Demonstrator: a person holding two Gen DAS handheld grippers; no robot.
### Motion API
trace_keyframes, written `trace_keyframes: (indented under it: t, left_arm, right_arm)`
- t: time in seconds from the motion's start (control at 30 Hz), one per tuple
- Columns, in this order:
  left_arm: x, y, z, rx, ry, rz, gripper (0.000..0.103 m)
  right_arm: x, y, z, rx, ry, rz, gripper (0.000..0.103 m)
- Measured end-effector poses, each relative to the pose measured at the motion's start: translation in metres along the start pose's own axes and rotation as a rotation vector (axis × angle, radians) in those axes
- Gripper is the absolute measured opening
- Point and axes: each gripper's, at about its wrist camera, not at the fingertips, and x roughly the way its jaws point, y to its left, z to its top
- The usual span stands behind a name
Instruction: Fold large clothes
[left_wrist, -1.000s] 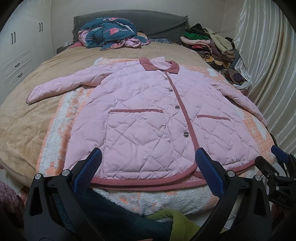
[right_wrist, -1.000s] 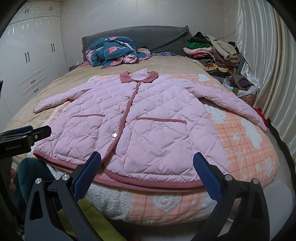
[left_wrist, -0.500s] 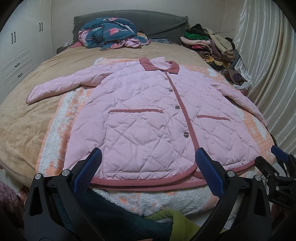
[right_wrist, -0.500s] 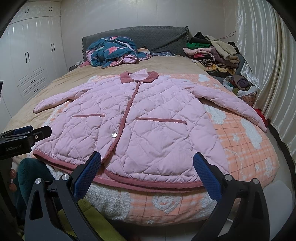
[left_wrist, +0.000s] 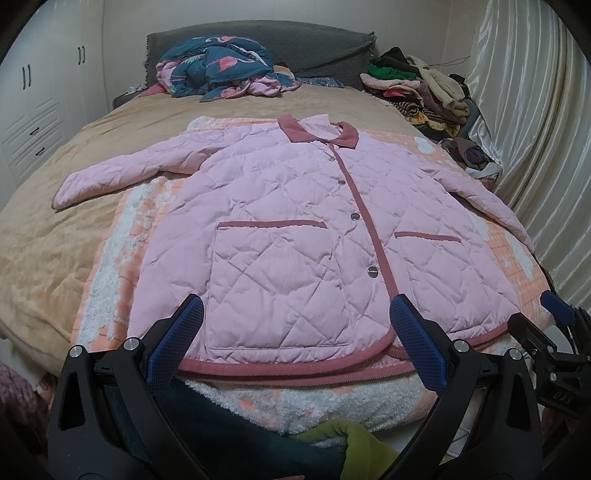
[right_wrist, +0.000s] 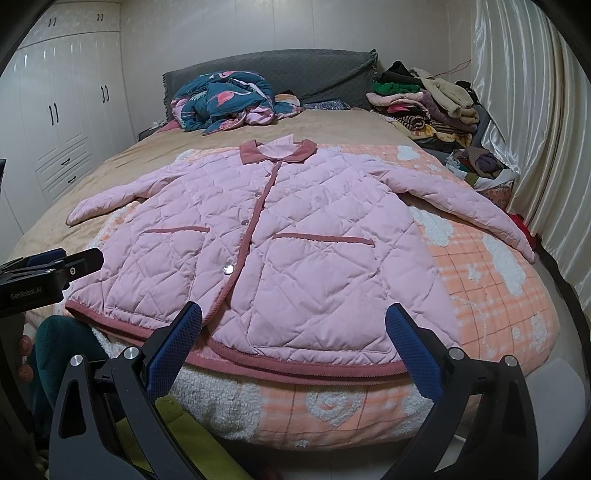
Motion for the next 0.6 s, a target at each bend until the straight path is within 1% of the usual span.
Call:
trace_keyframes:
  t: [0.4,0.6]
  left_arm:
    - [0.000,0.000,0.000,0.000,0.000,-0.001,0.094]
    - [0.001,0.000,0.005,0.006,0.000,-0.003,0.094]
  right_arm:
    - [0.003,0.000,0.001,-0.001,0.005,0.006,0.099]
    - [0.015,0.000,0.011,0.002,0.015,0.015,0.099]
